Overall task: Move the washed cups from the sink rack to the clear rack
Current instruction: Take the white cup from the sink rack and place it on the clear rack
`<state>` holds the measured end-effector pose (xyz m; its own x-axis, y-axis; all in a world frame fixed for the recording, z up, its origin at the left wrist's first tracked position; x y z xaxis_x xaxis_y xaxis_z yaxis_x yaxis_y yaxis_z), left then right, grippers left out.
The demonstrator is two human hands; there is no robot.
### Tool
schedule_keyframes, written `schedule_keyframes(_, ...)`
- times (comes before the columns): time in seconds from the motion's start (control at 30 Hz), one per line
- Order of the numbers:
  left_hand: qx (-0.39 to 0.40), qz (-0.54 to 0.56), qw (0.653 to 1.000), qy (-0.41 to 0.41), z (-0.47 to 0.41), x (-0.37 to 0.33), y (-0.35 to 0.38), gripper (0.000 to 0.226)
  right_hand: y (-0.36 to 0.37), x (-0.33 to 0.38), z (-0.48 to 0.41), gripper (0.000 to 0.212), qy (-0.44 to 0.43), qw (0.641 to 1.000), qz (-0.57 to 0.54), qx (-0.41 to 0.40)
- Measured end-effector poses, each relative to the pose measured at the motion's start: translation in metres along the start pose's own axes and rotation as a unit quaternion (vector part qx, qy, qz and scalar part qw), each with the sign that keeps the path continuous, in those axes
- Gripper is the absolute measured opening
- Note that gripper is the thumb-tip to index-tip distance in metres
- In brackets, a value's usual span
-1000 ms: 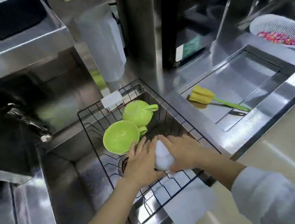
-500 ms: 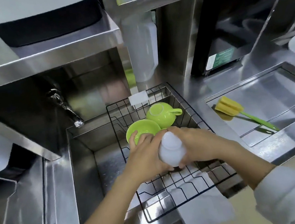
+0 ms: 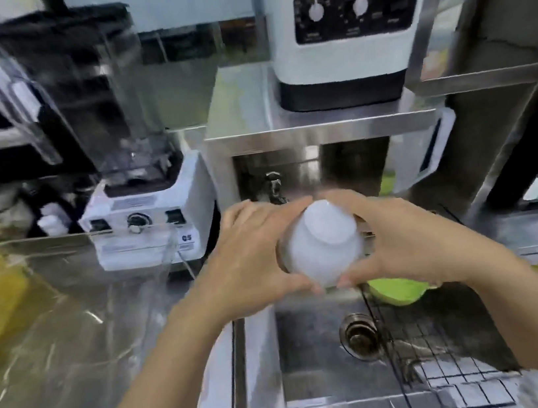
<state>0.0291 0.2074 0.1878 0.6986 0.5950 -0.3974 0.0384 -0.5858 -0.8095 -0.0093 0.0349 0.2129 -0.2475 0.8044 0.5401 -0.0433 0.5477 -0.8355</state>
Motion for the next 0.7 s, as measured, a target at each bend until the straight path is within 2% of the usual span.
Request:
schedule_keyframes(0.17,-0.067,0.001,0.998,-0.012,0.045,0.043,-0.083,0.089,0.027,0.086,-0.035,0.076,-0.074,0.996,-0.048,-0.016)
schedule_keyframes(0.47,-0.104,-0.026,0.992,-0.068,0.114,0.153,-0.164,0.085,0.120,0.194,-0.119,0.087,-0.129,0.987,-0.088,-0.031)
schedule_keyframes(0.57,-0.101,-0.037,0.988,-0.109,0.129,0.197,-0.178,0.090,0.156,0.216,-0.149,0.087,-0.119,0.988,-0.095,-0.016)
schedule_keyframes(0.7,-0.091,0.006,0.982,-0.164,0.143,0.241,-0.186,0.086,0.198,0.235,-0.186,0.090,-0.093,0.990,-0.108,0.012)
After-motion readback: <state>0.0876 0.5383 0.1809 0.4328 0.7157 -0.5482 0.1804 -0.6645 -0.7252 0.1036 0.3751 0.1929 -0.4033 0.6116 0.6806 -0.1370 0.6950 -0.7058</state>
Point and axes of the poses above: each hand's wrist, its own z-axis away from the middle knuckle, its own y-axis out of the palm, x = y × z, the point moved 3 cm from there along -z, towards the middle knuckle, and after that the axes turned 7 degrees about -x, right-handed, at the moved point
